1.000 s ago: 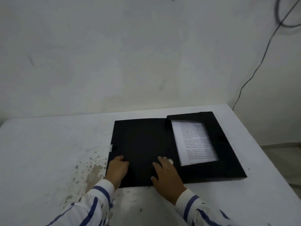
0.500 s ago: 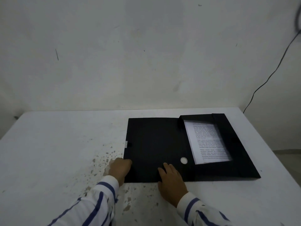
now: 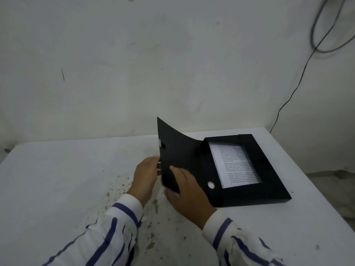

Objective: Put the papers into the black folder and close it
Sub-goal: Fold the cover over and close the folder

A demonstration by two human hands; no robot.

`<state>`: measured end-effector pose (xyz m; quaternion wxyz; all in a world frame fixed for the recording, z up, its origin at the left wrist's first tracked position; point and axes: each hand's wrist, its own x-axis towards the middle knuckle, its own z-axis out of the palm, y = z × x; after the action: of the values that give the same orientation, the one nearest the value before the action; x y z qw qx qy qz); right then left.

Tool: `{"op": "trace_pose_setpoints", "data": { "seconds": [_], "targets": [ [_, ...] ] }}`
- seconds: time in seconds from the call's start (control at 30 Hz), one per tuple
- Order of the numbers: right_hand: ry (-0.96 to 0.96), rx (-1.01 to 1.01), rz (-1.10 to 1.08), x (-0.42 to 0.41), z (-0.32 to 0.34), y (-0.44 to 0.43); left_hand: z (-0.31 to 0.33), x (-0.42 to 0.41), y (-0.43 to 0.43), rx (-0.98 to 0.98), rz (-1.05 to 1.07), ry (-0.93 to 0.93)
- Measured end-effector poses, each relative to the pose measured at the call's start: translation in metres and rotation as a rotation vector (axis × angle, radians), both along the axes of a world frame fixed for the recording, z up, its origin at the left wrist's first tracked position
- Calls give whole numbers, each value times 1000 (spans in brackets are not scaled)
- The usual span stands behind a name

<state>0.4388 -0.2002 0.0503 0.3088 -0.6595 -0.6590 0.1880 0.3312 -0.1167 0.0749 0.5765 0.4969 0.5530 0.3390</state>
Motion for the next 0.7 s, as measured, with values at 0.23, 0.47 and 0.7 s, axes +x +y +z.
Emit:
{"op": "trace_pose_setpoints", "data": {
  "seconds": [0.23, 0.47, 0.7],
  "targets": [
    [-58, 247, -218, 52, 66, -1, 28, 70, -27, 187, -234, -49],
    [-47, 163, -410, 159, 80, -31, -1, 152, -45, 204, -419, 148],
    [-156, 37, -561, 251, 48, -62, -49, 211, -60, 152, -468, 404]
  ]
}}
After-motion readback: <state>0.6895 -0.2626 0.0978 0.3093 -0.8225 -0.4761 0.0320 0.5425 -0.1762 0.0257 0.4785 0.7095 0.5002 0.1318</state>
